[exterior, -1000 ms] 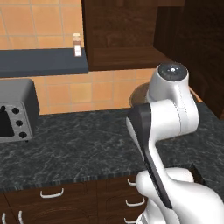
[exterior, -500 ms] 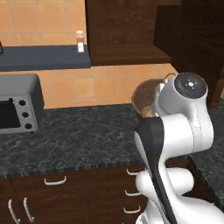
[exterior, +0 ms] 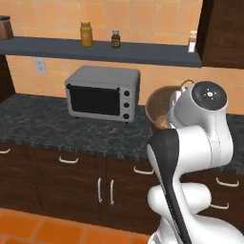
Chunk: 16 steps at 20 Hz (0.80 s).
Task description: Open the cabinet, pick up the bread from the cabinet and place it in the basket. Then move the basket to the dining counter.
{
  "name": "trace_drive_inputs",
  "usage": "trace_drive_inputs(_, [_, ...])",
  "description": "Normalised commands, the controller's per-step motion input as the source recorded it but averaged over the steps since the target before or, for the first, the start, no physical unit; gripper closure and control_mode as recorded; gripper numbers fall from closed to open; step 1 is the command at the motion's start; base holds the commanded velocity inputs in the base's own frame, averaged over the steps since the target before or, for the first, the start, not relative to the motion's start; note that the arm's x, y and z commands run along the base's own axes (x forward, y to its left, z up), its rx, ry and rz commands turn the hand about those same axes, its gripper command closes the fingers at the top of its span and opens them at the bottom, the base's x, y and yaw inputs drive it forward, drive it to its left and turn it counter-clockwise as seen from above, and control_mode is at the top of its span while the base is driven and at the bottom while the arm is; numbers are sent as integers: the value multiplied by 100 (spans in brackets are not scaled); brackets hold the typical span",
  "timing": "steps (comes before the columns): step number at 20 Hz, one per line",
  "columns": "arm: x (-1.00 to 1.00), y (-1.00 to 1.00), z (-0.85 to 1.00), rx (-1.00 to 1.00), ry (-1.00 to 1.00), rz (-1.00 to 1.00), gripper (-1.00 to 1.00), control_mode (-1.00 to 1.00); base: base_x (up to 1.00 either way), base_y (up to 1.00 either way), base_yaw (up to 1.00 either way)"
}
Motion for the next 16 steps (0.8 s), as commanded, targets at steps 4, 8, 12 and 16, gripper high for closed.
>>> trace_drive_inputs(4, [0, 0, 0, 0, 0, 0, 100, 100, 0, 85, 76])
trace_drive_inputs(8, [0, 0, 0, 0, 0, 0, 100, 100, 0, 56, 87])
trace_drive_inputs(12, [0, 0, 0, 0, 0, 0, 100, 100, 0, 41, 93])
trace_drive_inputs(16, [0, 0, 0, 0, 0, 0, 100, 100, 0, 11, 99])
